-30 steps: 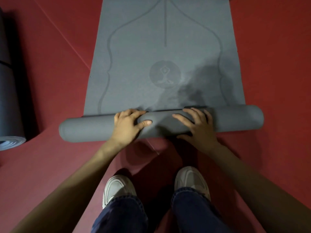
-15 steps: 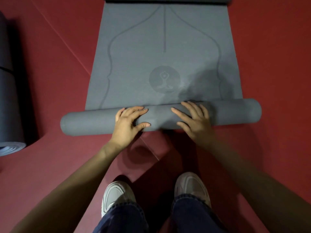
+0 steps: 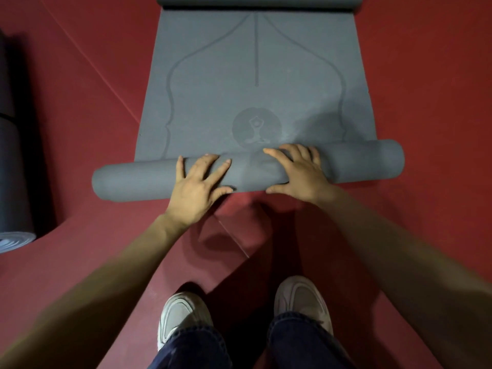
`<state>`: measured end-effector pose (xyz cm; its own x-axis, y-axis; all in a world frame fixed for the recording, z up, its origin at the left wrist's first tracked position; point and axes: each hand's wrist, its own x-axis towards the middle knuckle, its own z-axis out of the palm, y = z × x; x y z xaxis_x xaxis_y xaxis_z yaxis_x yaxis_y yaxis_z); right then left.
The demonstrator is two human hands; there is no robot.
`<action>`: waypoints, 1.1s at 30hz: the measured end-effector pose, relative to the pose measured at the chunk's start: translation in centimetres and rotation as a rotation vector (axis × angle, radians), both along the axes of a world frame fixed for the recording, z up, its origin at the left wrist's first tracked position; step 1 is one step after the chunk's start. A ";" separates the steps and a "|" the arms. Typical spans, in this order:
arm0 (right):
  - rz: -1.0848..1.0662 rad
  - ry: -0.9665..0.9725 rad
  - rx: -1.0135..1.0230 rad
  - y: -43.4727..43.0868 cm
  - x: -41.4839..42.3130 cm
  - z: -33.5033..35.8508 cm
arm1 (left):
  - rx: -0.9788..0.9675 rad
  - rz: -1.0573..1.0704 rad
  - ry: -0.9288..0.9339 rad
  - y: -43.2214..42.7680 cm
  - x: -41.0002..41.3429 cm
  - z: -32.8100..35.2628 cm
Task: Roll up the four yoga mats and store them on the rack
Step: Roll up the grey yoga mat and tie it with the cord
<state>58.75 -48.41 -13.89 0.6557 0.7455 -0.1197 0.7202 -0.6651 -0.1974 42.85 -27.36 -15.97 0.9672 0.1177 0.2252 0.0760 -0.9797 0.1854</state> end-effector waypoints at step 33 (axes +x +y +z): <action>0.049 0.001 0.001 -6.1 -10.6 0.7 | -0.101 -0.035 0.135 -5.9 -9.4 0.9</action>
